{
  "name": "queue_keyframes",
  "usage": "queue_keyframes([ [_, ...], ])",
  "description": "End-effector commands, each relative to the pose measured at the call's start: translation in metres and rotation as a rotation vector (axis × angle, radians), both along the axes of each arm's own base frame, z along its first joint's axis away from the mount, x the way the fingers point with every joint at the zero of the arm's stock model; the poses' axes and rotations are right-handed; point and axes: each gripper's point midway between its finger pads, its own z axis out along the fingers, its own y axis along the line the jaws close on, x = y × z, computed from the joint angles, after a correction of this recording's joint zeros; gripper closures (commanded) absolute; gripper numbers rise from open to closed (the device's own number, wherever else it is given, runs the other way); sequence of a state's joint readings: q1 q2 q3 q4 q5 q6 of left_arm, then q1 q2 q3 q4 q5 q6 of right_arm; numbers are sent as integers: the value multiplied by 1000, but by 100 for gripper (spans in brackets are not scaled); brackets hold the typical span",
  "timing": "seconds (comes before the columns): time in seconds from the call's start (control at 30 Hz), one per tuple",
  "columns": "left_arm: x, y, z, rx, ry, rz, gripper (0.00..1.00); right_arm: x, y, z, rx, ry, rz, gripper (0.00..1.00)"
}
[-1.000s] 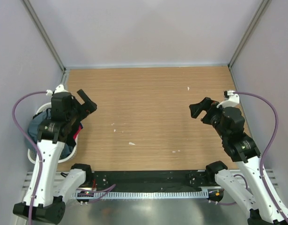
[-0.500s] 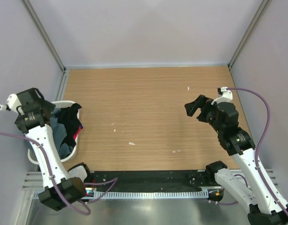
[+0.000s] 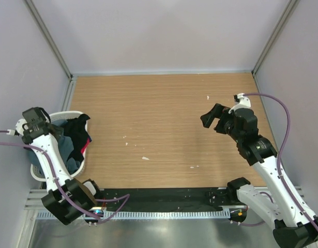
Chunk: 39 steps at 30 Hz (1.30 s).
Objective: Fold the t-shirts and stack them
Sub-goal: Grab the tshirt from the pile
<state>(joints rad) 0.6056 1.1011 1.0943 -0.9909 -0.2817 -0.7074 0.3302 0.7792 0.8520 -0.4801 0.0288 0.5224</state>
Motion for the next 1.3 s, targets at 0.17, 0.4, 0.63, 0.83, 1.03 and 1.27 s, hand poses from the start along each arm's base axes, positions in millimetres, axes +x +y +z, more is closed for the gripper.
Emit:
queue_keyframes([
  [0.17, 15, 19, -2, 32, -54, 31, 48, -2, -15, 36, -38, -76, -53, 0],
  [0.4, 23, 27, 54, 133, -130, -14, 100, 1, -17, 45, -45, -94, -62, 0],
  [0.63, 61, -10, 170, 197, -476, -292, 100, 13, -19, 58, -83, -97, -73, 0],
  [0.83, 67, -28, 274, 313, -677, -381, 100, 20, -20, 65, -74, -93, -107, 1],
  [1.03, 49, -69, 407, 473, -972, -504, 100, 19, -15, 58, -43, -81, -91, 0],
  [1.27, 63, -132, 481, 311, -1315, -771, 99, 11, -54, 40, -61, 27, -345, 0],
])
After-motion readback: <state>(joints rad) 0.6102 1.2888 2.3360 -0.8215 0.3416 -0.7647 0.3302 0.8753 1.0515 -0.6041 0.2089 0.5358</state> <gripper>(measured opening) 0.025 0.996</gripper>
